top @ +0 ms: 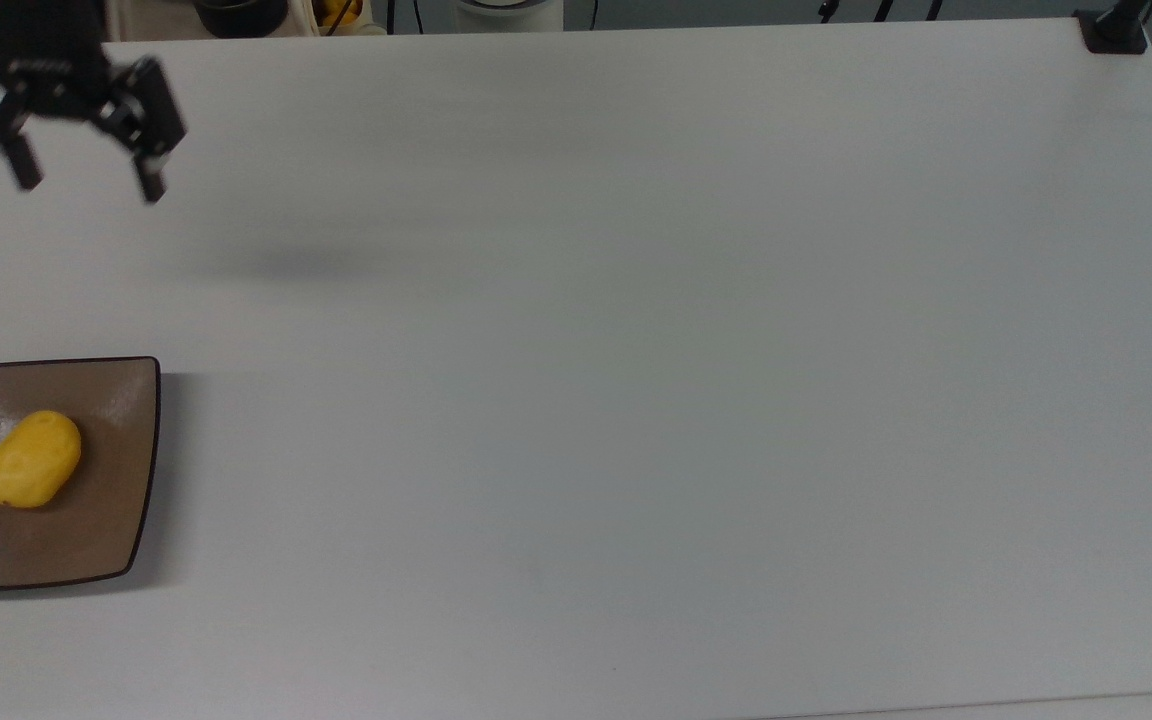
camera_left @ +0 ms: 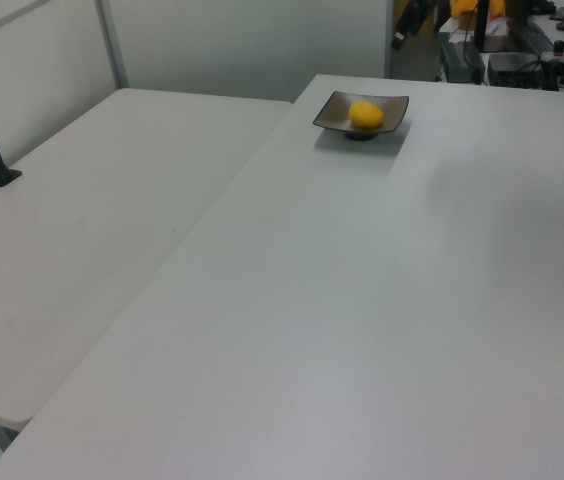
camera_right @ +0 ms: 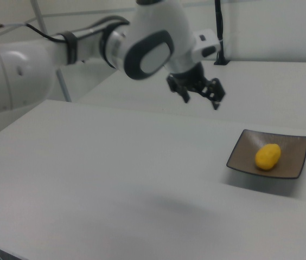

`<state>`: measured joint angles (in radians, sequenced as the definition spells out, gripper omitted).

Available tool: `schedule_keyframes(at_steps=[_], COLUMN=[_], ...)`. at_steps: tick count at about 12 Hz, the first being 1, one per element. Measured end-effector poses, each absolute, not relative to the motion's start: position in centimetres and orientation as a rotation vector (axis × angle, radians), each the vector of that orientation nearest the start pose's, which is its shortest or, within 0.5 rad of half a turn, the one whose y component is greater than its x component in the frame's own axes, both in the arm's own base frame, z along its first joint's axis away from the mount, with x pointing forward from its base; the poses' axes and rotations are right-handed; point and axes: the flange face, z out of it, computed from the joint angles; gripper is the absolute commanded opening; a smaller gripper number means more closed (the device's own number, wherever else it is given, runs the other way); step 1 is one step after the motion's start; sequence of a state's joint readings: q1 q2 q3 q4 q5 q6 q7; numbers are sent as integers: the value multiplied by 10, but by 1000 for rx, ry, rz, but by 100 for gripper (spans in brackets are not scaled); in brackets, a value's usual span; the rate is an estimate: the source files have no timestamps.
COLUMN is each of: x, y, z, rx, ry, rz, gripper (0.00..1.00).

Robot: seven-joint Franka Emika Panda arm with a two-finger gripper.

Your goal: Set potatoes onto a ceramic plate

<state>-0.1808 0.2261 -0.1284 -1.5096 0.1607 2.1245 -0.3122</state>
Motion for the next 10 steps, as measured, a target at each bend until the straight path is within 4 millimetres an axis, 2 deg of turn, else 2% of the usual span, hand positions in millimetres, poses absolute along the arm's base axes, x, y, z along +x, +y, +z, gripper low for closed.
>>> schedule_keyframes(at_steps=[3, 5, 6, 7, 8, 10], x=[595, 571, 557, 550, 544, 539], y=[-131, -104, -83, -68, -46, -5], z=[627, 647, 661, 668, 673, 673], rx=[-3032, -3013, -2999, -2991, -2993, -2999], ry=[1, -42, -21, 3, 20, 64], rz=[-426, -320, -280, -264, -242, -191], gripper=[100, 100, 100, 100, 100, 100])
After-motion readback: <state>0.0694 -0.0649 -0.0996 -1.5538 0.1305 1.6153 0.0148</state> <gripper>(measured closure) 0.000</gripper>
